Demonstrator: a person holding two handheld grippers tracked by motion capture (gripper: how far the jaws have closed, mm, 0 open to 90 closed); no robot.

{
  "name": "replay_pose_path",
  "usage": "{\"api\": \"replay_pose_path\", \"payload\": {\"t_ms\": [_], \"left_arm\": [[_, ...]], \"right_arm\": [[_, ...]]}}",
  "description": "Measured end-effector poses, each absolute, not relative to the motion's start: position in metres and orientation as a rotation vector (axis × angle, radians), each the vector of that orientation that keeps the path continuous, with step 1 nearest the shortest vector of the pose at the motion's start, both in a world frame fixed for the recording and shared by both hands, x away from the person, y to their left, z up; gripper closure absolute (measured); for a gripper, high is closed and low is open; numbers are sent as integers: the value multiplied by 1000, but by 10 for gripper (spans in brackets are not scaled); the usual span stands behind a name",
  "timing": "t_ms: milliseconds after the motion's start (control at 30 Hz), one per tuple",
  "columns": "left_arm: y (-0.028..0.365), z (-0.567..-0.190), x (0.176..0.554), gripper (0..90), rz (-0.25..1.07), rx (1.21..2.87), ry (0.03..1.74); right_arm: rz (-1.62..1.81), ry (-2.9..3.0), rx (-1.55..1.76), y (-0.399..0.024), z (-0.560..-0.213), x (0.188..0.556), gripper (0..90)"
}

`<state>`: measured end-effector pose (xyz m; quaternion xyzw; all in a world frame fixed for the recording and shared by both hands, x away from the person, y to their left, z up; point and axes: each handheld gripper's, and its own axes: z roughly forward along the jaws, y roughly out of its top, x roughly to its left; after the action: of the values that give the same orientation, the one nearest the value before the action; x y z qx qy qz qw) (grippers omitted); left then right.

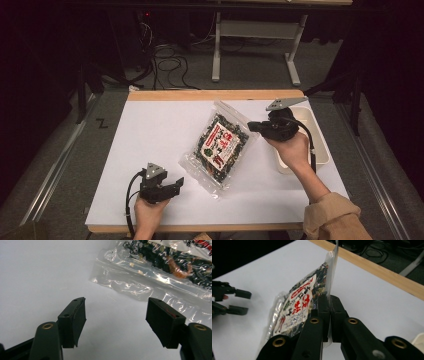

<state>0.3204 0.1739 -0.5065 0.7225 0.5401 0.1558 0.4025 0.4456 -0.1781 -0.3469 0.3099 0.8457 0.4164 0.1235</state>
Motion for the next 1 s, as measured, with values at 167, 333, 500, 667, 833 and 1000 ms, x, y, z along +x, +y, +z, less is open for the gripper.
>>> {"api": "replay_pose_path", "payload": {"t_ms": [167,333,500,667,833,1000], "left_arm": [[175,-507,321,326,389,1825,1373],[172,-508,321,324,387,1846,1368],[173,-508,320,324,382,1836,1368],[172,-508,321,325,385,1841,1361],[172,-508,320,325,385,1839,1362],[170,-508,321,324,388,1848,1361]], "right_arm": [[1181,2467,835,-170,-323,441,900],[1139,2451,767,-159,-303,435,900],[1109,2457,701,-147,-290,430,900],[1076,2451,648,-139,-276,426,900],[1074,2425,637,-143,-266,421,900],[1049,2391,635,-150,-253,419,900]]}}
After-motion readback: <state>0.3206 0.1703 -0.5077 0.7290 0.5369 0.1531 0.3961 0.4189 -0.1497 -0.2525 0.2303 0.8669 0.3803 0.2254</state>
